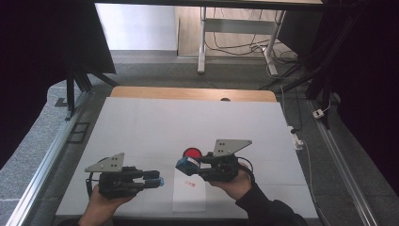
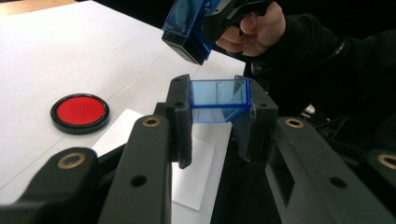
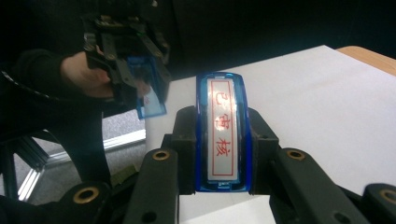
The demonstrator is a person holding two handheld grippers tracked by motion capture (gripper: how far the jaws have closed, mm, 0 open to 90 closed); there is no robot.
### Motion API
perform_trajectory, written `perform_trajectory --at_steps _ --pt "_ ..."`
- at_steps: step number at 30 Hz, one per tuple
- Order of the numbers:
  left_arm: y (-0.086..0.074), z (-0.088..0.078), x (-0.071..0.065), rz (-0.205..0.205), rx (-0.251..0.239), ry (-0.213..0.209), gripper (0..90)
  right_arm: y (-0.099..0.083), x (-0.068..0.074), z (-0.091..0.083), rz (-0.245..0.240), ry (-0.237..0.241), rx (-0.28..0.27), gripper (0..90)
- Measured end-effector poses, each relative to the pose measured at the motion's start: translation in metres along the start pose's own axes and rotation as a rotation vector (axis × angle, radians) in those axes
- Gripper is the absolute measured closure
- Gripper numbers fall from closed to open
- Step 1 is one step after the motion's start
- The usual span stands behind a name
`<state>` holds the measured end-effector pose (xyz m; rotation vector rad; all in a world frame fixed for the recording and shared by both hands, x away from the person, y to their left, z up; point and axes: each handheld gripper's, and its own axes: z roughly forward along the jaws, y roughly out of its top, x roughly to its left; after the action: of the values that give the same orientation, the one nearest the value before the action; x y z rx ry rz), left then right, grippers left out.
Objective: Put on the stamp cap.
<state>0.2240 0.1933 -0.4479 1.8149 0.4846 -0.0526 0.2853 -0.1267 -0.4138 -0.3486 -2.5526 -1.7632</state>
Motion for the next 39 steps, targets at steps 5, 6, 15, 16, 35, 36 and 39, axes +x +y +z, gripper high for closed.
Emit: perform_trajectory --at_steps 5,6,15,16,35,36,39 --pt "0.003 0.008 0.004 -0.002 0.002 -0.027 68.5 0.002 0.001 0.000 0.015 0.028 -0.025 70.1" --pt "0.003 0.010 0.005 0.000 0.003 -0.031 68.5 0.002 0.001 0.000 0.016 0.033 -0.028 70.2" --pt "0.007 0.024 0.012 -0.002 -0.004 -0.092 68.4 0.004 0.004 0.002 0.033 0.091 -0.061 70.1" --pt "0.008 0.025 0.013 -0.001 -0.006 -0.099 68.5 0.004 0.004 0.002 0.033 0.099 -0.065 70.1" --pt "0.013 0.038 0.017 0.004 -0.021 -0.186 68.5 0.005 0.006 0.007 0.060 0.182 -0.096 70.1" --pt "0.013 0.038 0.017 0.005 -0.021 -0.189 68.5 0.005 0.006 0.008 0.062 0.184 -0.097 70.1" --pt "0.014 0.039 0.017 0.007 -0.024 -0.196 68.5 0.004 0.006 0.008 0.065 0.191 -0.099 70.1"
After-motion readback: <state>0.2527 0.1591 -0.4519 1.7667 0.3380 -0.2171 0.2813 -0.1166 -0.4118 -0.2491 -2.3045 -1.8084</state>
